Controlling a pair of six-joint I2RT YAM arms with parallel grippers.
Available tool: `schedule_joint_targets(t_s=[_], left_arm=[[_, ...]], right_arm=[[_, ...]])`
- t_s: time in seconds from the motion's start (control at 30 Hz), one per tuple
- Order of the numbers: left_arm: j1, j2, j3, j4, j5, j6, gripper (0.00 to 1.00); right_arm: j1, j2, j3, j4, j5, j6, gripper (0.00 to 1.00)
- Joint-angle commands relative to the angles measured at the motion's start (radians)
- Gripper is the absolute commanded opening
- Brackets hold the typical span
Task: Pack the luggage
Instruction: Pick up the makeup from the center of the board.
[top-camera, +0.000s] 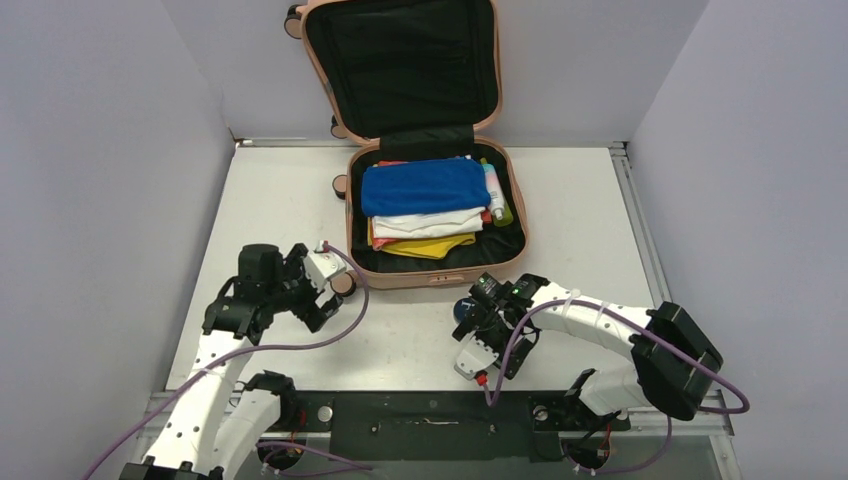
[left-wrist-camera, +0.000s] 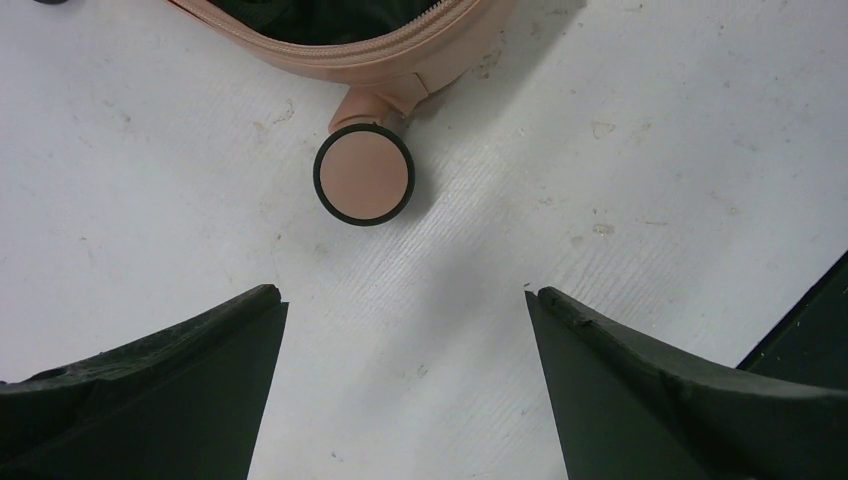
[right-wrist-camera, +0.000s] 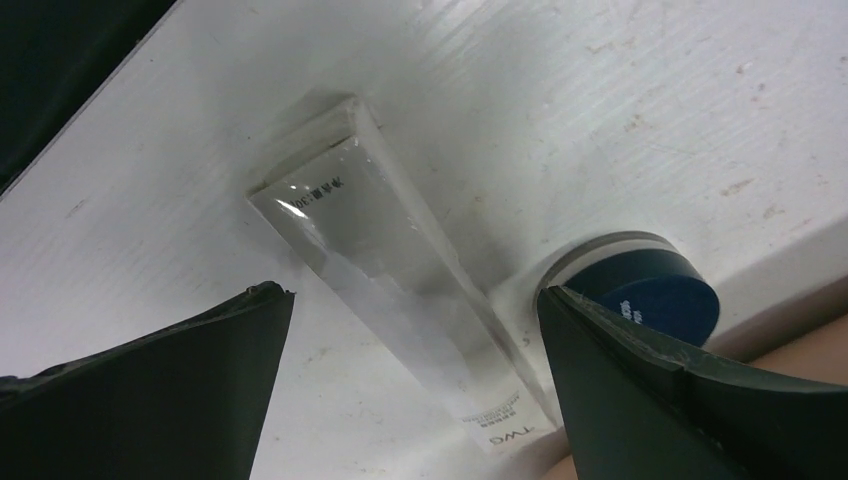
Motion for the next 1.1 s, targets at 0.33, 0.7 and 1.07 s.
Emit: schedule_joint_targets(t_s=[0.33,0.7,1.07], left_arm=[[0.032,-0.020,0.030,0.066,0.066,-0.031,0.96],[0.032,-0.021,0.026,0.065,0.076,-0.030,0.96],[0.032,-0.018,0.025,0.071,0.091,-0.024,0.96]], right_arm=[[0.006,0.040,-0.039,0.082,0.006,0.037,0.63],[0.007,0.004,0.153,-0.132,-0.043,0.242,0.06],[0.007,-0.214,0.481,-0.241,-0.124,0.454,0.05]])
